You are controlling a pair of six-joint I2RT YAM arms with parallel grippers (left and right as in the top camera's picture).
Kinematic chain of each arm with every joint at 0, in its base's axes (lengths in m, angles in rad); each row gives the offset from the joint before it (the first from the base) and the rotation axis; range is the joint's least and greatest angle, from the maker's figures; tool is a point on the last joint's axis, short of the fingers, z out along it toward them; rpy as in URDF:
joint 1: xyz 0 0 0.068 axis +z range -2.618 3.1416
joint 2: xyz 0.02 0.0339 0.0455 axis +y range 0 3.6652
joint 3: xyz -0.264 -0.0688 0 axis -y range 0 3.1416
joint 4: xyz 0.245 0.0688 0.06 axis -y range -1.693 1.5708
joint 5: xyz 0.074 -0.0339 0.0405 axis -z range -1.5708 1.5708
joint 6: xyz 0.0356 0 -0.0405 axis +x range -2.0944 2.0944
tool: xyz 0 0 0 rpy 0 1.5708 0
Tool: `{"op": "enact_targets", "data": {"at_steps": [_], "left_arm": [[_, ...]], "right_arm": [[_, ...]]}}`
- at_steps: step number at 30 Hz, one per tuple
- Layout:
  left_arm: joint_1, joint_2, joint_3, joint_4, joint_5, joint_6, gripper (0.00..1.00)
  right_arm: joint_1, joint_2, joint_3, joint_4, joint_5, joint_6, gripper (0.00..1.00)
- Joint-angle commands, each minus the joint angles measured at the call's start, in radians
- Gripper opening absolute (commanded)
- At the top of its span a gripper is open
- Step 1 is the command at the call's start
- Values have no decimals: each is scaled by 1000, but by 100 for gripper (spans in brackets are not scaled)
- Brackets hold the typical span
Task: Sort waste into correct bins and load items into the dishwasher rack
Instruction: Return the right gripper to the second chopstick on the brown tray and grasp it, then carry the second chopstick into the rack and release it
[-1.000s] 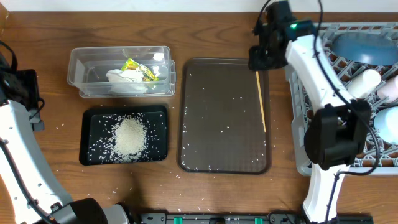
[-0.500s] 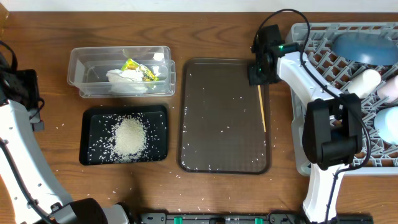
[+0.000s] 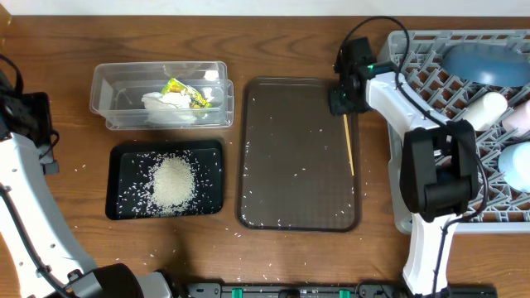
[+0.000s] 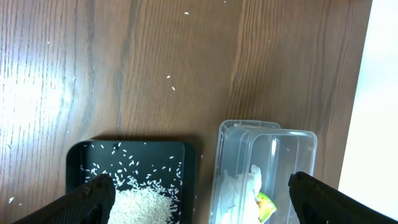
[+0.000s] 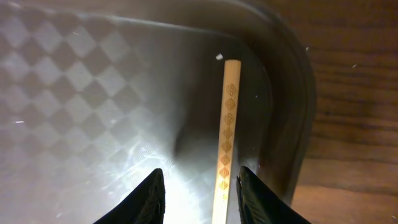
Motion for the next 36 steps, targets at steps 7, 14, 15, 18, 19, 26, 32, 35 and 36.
{"op": "enact_targets", "data": {"at_steps": [7,14,15,18,19,26,32,35,36], "left_arm": [[6,1,3,-4,-5,-9,92],[6,1,3,-4,-5,-9,92],[6,1,3,-4,-5,-9,92],[6,1,3,-4,-5,-9,92],[6,1,3,-4,-5,-9,92],[6,1,3,-4,-5,-9,92],[6,1,3,-4,-5,-9,92],[6,1,3,-4,-5,-9,92],[6,1,3,-4,-5,-9,92]], "right_arm": [[13,25,-8,1,59,19,37],[22,34,-10,-1,55,60,23],[25,38,-10,-1,55,61,22],[36,54,-10,0,60,76,20],[41,63,-10,0,59,79,20],[53,61,-9,-12,55,119,3],[29,-11,28,-56,51,132,1],[-7,-71,78,-100,43,131,1],[-23,-96,98,-118,40,130,1]]}}
